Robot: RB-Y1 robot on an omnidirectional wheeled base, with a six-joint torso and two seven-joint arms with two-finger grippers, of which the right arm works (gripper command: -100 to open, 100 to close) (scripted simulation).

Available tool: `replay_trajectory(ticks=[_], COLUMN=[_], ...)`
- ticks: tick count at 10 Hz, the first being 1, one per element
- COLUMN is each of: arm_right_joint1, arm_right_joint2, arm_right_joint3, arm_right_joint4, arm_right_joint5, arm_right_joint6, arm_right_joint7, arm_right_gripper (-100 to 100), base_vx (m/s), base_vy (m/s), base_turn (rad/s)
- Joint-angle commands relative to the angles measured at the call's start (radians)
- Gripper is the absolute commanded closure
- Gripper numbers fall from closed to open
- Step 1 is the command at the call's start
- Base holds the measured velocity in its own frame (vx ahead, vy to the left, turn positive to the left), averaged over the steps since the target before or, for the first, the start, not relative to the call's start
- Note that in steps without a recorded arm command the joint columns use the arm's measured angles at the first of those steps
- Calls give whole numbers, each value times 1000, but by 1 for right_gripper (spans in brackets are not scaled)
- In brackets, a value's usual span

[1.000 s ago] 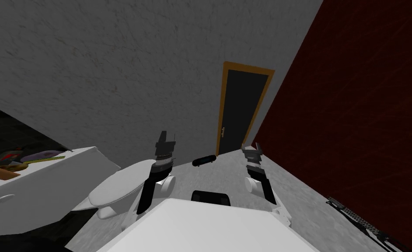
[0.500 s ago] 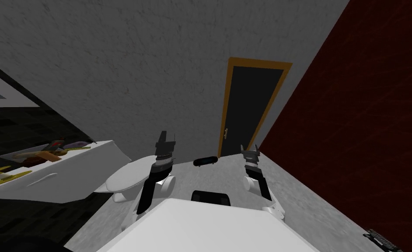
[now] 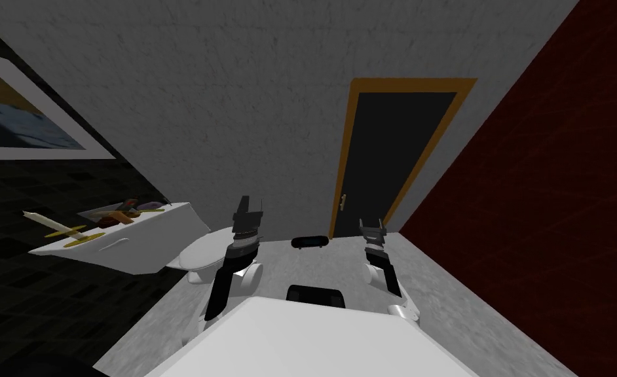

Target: Pull the door open

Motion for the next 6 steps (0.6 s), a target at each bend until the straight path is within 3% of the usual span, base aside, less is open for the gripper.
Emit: replay_trajectory(ticks=[1,6], arm_right_joint1=[-20,-73], arm_right_joint2=[-3,-6], arm_right_joint3=[-3,-8], arm_right_joint4=[46,181], arm_right_joint5=[-15,-58], arm_right_joint6=[-7,-37], arm_right_joint7=[-29,-112], arm_right_gripper=[-100,-100], base_vx=[47,37], base_vy=[-115,-106], base_turn=[202,184])
